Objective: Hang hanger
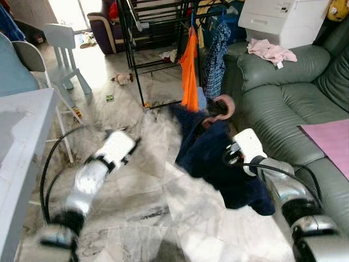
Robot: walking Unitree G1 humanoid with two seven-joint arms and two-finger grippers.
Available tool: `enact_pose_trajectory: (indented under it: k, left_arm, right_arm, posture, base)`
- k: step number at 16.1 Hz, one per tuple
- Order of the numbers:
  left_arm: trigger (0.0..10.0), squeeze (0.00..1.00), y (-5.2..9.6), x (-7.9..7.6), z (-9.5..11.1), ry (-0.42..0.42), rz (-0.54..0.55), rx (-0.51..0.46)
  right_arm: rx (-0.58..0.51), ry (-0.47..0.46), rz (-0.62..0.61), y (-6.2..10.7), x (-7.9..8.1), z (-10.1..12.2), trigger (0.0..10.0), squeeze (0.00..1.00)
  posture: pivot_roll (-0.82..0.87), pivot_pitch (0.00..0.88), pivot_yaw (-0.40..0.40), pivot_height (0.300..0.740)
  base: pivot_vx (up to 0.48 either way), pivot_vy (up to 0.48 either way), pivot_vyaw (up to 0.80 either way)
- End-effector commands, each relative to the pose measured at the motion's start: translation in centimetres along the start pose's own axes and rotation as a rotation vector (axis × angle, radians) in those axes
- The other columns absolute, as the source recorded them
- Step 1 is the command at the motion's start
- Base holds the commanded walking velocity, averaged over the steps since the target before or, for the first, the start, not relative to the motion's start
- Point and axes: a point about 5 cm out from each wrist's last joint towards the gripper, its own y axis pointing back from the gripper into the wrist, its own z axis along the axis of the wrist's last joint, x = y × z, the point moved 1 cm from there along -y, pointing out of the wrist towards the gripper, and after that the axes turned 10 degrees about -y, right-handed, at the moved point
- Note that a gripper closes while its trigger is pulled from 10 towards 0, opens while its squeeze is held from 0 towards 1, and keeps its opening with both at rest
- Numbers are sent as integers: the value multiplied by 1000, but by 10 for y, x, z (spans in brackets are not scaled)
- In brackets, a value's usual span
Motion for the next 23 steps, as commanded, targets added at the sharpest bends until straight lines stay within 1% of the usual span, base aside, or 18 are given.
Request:
enact_pose_trajectory:
  k: [1, 2, 3, 4, 5, 6, 22, 23]
  left_arm:
    - [10000, 1000, 7, 5, -9, 96, 103, 52]
    - [10000, 1000, 11, 4, -14, 157, 161, 88]
    - [10000, 1000, 18, 3, -22, 247, 241, 136]
    - [10000, 1000, 20, 2, -25, 291, 264, 155]
    - [10000, 1000, 22, -2, -26, 352, 272, 167]
    - [10000, 1000, 23, -3, -25, 340, 273, 162]
    - [10000, 1000, 23, -3, -25, 340, 273, 162]
    - [10000, 1000, 24, -3, -23, 342, 272, 168]
  right_arm:
    - [-46, -54, -28, 0, 3, 7, 0, 0]
    - [-52, -76, -55, 1, 5, 4, 0, 0]
    - [-75, -114, -75, 2, 11, 2, 0, 0]
    - [-101, -128, -82, 4, 16, 4, 1608, 0]
    - [-102, -184, -91, 4, 26, 2, 9647, 0]
    - [-100, -222, -94, 4, 32, 0, 10000, 0]
    - [-100, -222, -94, 4, 32, 0, 10000, 0]
    - [-94, -233, -99, 7, 36, 0, 10000, 0]
  posture:
    - [-164, 0, 61, 740]
    - [-164, 0, 61, 740]
    - [-164, 0, 62, 740]
    - [-157, 0, 58, 740]
    - [-158, 0, 61, 740]
    - [-158, 0, 65, 740]
    - [-158, 0, 65, 740]
    - [-158, 0, 65, 740]
  base:
    - [0, 0, 0]
    - [0, 0, 0]
    - [0, 0, 0]
    - [0, 0, 0]
    - [0, 0, 0]
    - [0, 0, 0]
    - [0, 0, 0]
    - [0, 0, 0]
